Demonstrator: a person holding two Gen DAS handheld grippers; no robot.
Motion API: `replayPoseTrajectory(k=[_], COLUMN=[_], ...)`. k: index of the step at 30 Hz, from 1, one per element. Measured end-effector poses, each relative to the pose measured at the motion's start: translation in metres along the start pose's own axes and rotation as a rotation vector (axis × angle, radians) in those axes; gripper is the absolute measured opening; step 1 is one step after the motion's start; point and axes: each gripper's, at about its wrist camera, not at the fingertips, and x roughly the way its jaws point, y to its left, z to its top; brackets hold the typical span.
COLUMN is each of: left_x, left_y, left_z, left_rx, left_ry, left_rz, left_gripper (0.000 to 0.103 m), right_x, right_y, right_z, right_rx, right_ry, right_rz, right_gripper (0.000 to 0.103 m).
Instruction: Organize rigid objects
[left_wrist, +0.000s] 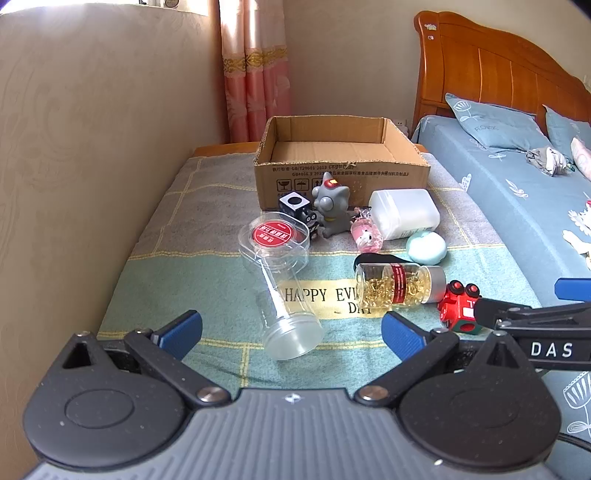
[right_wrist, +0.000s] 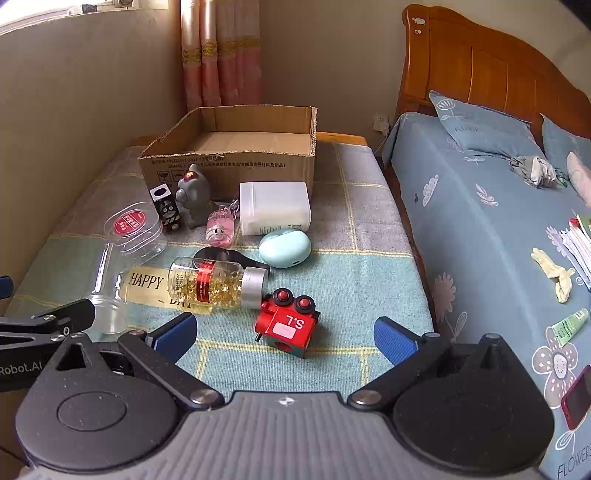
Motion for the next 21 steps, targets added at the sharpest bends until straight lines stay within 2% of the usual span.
replayPoseTrajectory(k=[21], left_x=[-0.0040], left_y=[0.0024], left_z=[0.0029], left_rx=[-0.004], left_ry=[-0.010], left_rz=[-0.008], left_gripper=[0.102], right_x=[-0.0032], right_y=[0.0007], right_z=[0.0009], right_rx=[-0.004], right_ry=[-0.012], right_rz=[-0.006], right_gripper=[0.103])
